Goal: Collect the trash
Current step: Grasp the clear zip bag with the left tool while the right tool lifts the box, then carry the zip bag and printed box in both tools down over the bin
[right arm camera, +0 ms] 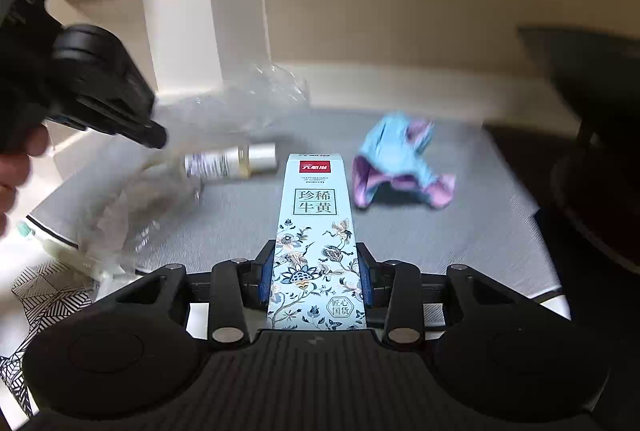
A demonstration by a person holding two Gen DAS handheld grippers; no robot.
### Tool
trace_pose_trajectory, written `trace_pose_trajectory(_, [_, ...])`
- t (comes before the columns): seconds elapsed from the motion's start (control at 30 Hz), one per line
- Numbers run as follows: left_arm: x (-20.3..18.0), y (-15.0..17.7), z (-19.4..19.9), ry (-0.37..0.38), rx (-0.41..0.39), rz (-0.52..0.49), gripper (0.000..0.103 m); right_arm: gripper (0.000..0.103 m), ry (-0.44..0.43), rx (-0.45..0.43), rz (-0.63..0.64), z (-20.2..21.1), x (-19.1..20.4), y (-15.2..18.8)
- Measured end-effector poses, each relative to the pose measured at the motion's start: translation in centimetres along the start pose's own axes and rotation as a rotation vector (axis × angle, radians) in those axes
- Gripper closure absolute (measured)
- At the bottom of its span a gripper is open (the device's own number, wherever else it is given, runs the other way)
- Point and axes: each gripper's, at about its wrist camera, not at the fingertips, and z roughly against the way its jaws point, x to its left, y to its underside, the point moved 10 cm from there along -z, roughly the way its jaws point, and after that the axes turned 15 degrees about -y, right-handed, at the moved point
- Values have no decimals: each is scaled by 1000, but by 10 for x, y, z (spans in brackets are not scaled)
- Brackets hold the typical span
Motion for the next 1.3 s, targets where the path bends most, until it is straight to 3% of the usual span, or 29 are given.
trace_pose_trajectory(0.27, [51,-9,86,-10,-114,143,103,61,-36,-86,48,41,18,-17])
trace_pose_trajectory(0.6, [122,32,202,-74,-194,254,103,61,-131,-194,101,122,56,-35])
trace_pose_trajectory(0.93, [141,129,301,-70,-218,250,103,61,-289,-206,166,206,109,-10])
trace_pose_trajectory(1.3, [135,248,329,-72,-131,240,103,61,-361,-101,262,249,133,53])
